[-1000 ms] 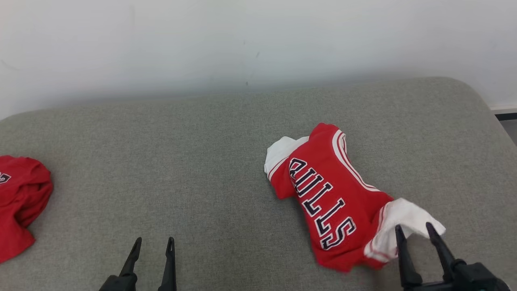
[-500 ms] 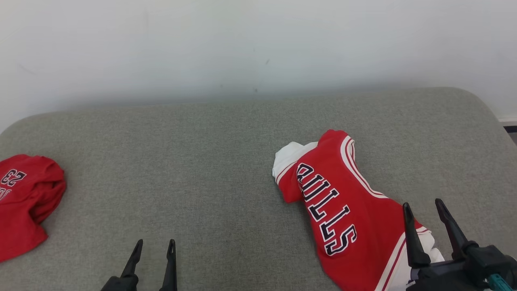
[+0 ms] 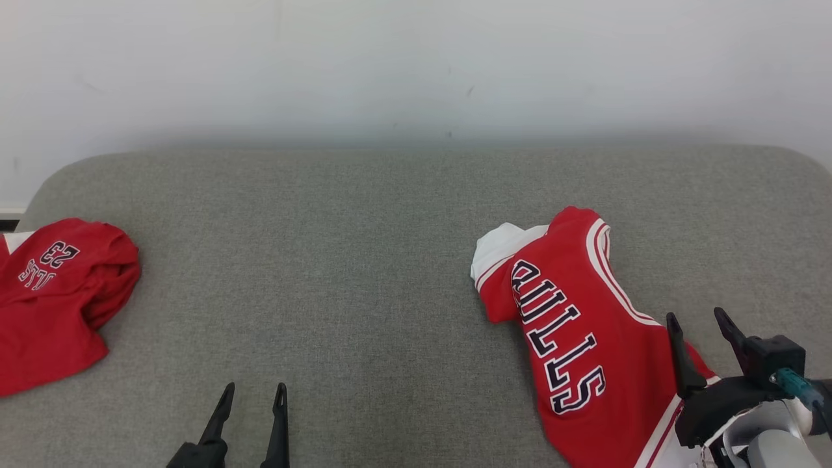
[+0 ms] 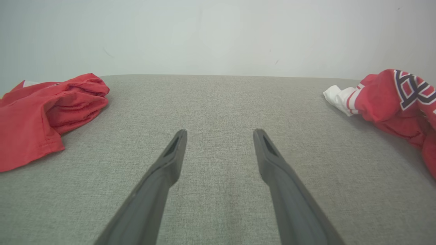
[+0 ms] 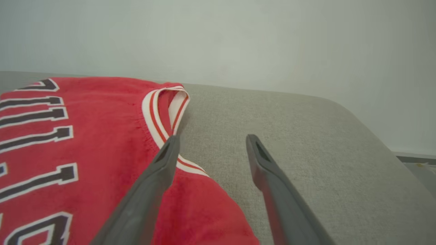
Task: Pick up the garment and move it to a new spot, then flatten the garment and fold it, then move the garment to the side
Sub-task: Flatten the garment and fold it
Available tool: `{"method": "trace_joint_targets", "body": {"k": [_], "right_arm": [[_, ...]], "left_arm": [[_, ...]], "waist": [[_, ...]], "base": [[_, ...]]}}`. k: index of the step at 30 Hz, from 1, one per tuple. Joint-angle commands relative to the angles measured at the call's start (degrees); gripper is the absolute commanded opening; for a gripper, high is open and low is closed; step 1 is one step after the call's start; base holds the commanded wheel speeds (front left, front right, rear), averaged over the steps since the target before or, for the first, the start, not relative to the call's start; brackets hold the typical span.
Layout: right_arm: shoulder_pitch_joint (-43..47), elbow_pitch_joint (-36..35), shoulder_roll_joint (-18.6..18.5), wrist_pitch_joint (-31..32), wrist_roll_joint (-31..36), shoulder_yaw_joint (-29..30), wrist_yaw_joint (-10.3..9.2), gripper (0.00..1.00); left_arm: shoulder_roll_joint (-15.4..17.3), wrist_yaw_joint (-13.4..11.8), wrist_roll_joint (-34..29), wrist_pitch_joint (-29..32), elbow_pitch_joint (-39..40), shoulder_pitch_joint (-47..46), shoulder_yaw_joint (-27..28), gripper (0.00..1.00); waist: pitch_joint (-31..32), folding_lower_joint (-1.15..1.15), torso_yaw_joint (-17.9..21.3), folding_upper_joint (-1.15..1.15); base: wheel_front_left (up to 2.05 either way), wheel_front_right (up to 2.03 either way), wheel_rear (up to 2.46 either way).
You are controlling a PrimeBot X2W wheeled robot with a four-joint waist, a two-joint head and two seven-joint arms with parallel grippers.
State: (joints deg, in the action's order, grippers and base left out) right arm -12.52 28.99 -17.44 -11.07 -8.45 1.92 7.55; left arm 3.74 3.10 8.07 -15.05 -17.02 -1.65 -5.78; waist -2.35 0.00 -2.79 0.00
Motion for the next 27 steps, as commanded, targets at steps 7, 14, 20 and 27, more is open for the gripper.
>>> {"method": "trace_joint_targets", "body": {"k": [7,14,20,27], "right_arm": [[-6.8,15.0,-1.5,1.6,-2.1,-2.5,-0.13,1.00],[-10.9,27.1,-2.5,3.1,-3.2,-4.6,-0.13,1.00],[-12.7,32.6,-1.2,3.8,-6.0,-7.4,-0.14,0.00],[-16.3,31.9,-4.4,-2.0,-9.7,-8.5,-0.14,0.00]], "left_arm": [[-0.2,0.4,-0.7,-0.2,-0.3,-1.6,-0.4,1.00],[-0.4,0.5,-0.9,-0.2,-0.5,-1.8,-0.2,1.00],[-0.5,0.3,-0.7,-0.2,-0.8,-1.7,0.2,1.00],[-0.5,0.4,-0.6,-0.2,-0.8,-1.2,0.9,1.00]], "waist": [[-1.7,0.00,-1.7,0.00],[-1.9,0.00,-2.1,0.00],[-1.7,0.00,-1.4,0.00],[-0.9,0.00,0.0,0.00]], "base": [[0.00,0.00,0.00],[0.00,0.00,0.00],[0.00,0.00,0.00],[0.00,0.00,0.00]]}}
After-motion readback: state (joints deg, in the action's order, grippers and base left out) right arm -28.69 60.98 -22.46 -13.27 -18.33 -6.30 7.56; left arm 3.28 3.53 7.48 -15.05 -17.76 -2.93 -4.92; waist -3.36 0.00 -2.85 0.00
